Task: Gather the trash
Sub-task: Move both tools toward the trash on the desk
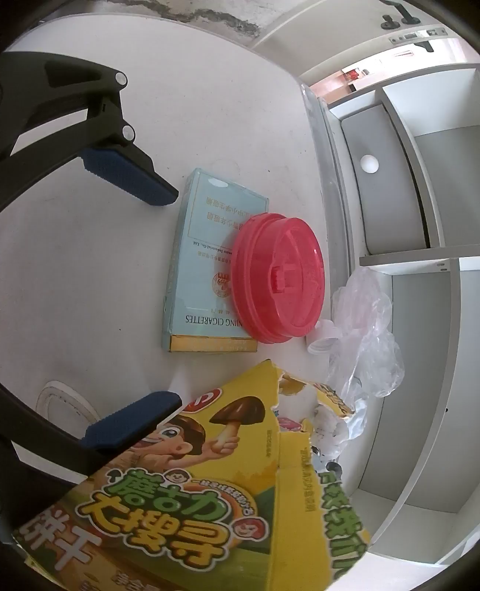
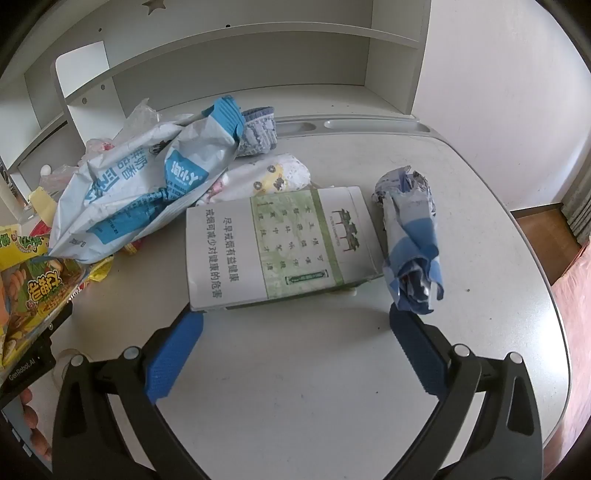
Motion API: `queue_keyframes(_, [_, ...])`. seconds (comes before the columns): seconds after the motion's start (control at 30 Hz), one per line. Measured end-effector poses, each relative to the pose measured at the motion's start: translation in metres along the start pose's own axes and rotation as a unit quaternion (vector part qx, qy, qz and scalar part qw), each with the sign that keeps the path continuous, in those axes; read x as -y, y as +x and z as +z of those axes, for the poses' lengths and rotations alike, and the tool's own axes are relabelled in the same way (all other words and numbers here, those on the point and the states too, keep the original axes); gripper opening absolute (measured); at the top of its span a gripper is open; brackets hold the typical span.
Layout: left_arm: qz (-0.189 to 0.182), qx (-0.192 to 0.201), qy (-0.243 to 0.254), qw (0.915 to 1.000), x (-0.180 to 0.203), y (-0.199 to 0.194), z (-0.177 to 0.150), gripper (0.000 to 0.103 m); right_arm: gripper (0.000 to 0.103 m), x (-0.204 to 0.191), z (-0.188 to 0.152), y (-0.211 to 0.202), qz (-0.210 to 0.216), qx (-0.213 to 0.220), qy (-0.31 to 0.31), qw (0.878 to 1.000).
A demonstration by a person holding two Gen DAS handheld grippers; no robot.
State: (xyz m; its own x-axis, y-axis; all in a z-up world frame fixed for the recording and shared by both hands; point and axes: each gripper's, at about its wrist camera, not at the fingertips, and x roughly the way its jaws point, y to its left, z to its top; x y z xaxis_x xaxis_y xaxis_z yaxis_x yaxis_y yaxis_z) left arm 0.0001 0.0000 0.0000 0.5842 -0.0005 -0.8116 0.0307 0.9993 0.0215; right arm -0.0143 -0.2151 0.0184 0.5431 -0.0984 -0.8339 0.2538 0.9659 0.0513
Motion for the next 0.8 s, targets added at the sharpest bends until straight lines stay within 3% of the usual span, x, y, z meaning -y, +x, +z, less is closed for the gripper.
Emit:
queue_keyframes(0.47, [-0.003, 0.002, 0.004, 1.0000, -0.001, -0.006, -0.006, 0.097, 0.098, 0.000, 0.000, 0.000, 0.000, 0.000, 0.000, 1.000])
queue_keyframes(0.63, [-0.009, 0.001, -0.004, 0.9999, -0.028, -0.014, -0.012, 0.097, 0.098, -0.001, 0.000, 0.000, -0.002, 0.001, 0.001, 1.000])
queue_keyframes(0.8, [0.012, 0.028, -0.032, 0.9990, -0.064, -0.037, -0.013, 0.097, 0.097, -0.005, -0.005, -0.010, 0.022, 0.012, -0.048, 0.999])
